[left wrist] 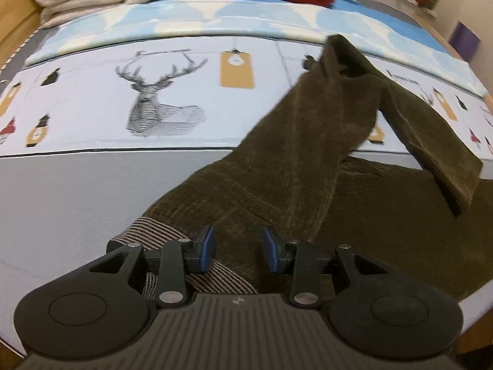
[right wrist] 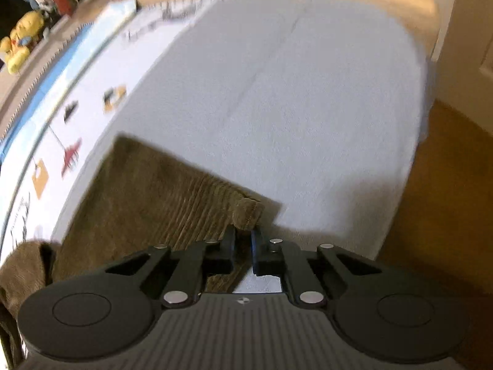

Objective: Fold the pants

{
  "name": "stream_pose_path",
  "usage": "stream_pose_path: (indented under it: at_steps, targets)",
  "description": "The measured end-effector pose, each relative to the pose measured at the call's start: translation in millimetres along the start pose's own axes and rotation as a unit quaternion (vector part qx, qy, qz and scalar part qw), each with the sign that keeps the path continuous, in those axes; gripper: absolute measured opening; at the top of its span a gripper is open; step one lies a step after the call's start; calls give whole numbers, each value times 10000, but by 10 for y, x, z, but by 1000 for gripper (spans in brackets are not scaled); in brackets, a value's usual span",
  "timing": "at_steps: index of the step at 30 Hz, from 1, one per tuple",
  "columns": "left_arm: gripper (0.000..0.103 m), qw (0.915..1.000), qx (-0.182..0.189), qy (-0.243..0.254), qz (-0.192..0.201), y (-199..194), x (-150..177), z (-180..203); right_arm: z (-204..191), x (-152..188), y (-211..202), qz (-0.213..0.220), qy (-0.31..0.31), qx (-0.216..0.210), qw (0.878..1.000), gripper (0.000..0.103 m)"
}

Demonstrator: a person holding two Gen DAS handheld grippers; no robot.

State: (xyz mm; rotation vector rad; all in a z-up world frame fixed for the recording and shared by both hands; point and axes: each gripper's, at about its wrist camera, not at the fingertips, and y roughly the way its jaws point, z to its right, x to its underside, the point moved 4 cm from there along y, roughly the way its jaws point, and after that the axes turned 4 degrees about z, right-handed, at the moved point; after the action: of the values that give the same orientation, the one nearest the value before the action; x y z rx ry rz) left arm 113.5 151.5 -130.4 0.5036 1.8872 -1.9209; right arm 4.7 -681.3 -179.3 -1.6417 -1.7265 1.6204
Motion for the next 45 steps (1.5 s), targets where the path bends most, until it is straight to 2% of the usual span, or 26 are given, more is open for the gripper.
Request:
stream_pose_path:
  at_steps: [1,3,6,9,10,13,15,16,18,19,20,21,22,23,25,26,27,28,29,30,31,33,36,38,41,45]
  targets:
    - [39,10000,15,61,-1,3,5,24,78,-38,-30,83,134,68,9999,9]
    - [39,9999,98,138,-13,18,9,52,118,-36,20,75,-79,402,9991,9]
    - [39,9997,151,203,-3,22,11,88,301,-105,63,121,303,578,9978,10]
    - [39,9985,456,297,-1,16,20,145,211,-92,88,30,-19,673,9977,12]
    - [40,9977,536,421,-15,19,28,191,163,-104,39,196,-133,855,9961,16]
    - [55,9922,731,1013,-1,18,104,417,-141,-113,-175,992,-769,1245,9842,25]
    - [65,9849,774,1551,-8,35,193,616,-394,-75,-273,1299,-1177,1098,9784,29]
    - [70,9805,748,1816,-16,53,250,709,-542,-39,-287,1345,-1351,860,9779,29]
    - [70,9681,590,2433,-112,154,376,887,-843,65,-260,1248,-1687,286,9773,30]
    - [67,9610,433,2723,-203,230,438,945,-1030,149,-233,1116,-1922,-59,9750,31]
    - [40,9530,250,3003,-308,310,490,971,-1197,229,-217,1003,-2157,-327,9708,31]
    - [22,9430,22,3307,-374,381,525,974,-1384,331,-198,910,-2432,-561,9641,31]
    - [12,9376,-27,3449,-435,419,527,952,-1571,453,-192,829,-2742,-789,9548,31]
    - [9,9396,-21,3396,-438,420,479,875,-1761,590,-188,750,-3070,-1021,9432,31]
    - [7,9564,-234,2909,-110,359,191,640,-2083,836,-196,569,-3614,-1398,9201,31]
    - [8,9707,-602,2317,199,309,-39,419,-2252,937,-225,472,-3837,-1558,9090,31]
    - [11,9780,-1293,1496,666,236,-300,105,-2432,1060,-227,379,-4069,-1730,8961,31]
    - [16,9655,-2197,798,1146,133,-494,-208,-2580,1207,-238,280,-4314,-1915,8812,31]
    - [14,9486,-2809,439,1390,68,-591,-388,-2690,1334,-260,204,-4525,-2068,8672,32]
    - [14,9336,-3219,133,1569,13,-661,-519,-2786,1475,-287,137,-4777,-2222,8499,33]
    - [15,9353,-3104,-105,1696,-14,-681,-553,-2899,1613,-315,92,-5000,-2332,8340,36]
    - [16,9518,-2468,-355,1784,-5,-680,-465,-3114,1913,-399,6,-5415,-2527,8018,43]
    - [17,9640,-1933,74,1826,90,-709,-136,-3375,2318,-407,-121,-6024,-2713,7506,46]
    - [19,9733,-1423,257,1782,186,-717,111,-3496,2564,-347,-190,-6422,-2702,7171,49]
    - [25,9874,-372,286,1511,390,-689,461,-3619,2815,-177,-226,-6907,-2493,6784,49]
    - [32,9889,467,714,1212,729,-653,918,-3606,2931,-16,-216,-7386,-1974,6443,45]
